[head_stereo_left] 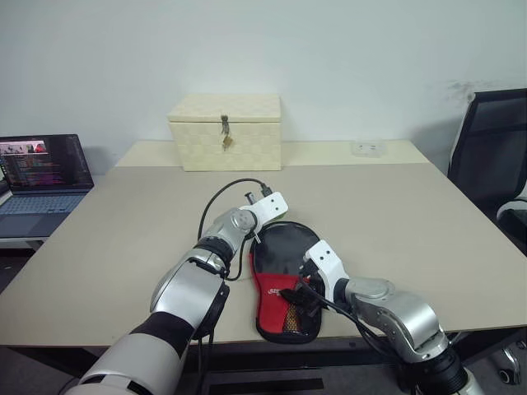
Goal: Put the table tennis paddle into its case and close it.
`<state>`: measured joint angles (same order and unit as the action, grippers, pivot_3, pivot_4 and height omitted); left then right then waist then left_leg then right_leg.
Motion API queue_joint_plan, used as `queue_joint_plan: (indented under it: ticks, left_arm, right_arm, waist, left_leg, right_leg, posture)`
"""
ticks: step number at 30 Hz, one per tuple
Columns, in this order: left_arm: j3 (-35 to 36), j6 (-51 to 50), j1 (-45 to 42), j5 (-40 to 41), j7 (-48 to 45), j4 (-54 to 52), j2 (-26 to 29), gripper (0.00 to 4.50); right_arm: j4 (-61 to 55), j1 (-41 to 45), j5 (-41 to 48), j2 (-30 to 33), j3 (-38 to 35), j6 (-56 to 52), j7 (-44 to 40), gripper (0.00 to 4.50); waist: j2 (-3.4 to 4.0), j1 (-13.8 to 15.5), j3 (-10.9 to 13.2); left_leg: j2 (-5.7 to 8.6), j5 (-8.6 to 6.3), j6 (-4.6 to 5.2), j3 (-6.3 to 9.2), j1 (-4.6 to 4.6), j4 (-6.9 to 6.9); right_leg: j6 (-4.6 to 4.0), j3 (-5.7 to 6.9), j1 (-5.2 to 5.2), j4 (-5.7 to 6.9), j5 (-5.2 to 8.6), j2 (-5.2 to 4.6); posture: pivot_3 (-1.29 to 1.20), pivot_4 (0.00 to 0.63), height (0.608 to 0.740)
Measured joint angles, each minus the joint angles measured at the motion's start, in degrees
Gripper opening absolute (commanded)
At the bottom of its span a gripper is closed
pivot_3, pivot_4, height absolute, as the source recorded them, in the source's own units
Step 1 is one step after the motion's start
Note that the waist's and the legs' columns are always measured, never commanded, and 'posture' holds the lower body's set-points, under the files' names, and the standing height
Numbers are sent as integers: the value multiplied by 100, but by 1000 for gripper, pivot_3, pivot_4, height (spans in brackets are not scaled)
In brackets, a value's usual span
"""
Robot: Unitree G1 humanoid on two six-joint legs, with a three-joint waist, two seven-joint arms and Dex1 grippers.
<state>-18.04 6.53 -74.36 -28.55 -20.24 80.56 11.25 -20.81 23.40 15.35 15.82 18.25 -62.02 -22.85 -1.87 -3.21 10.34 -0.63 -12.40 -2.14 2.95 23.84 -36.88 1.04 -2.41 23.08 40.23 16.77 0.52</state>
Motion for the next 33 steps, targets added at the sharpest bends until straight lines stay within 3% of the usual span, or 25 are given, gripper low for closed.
queue_joint_plan:
  ticks: [15,23,33]
  left_arm:
    - [-1898,1058,-209,-1930,801,147,-434,12]
    - [-2332,1354,-303,-2392,1085,221,-598,12]
    - [-2369,1464,-477,-2403,1269,221,-825,12]
  right_arm:
    - [-460,-355,-63,-171,105,-161,272,4500]
    - [-538,-418,-79,-220,105,-215,381,4500]
    - [-599,-479,-80,-293,122,-260,435,4500]
  waist:
    - [-30,35,-22]
    - [-38,56,-29]
    - [-37,67,-35]
  left_leg:
    - [0,-1,0,4,1,8]
    - [1,-1,0,10,-2,8]
    - [0,-2,0,8,-6,12]
  right_leg:
    - [1,4,-6,-17,1,-1]
    - [1,9,-16,-24,1,-2]
    - [1,8,-18,-26,1,-2]
  posture:
    - [0,150,740]
    - [0,150,740]
    - [0,150,740]
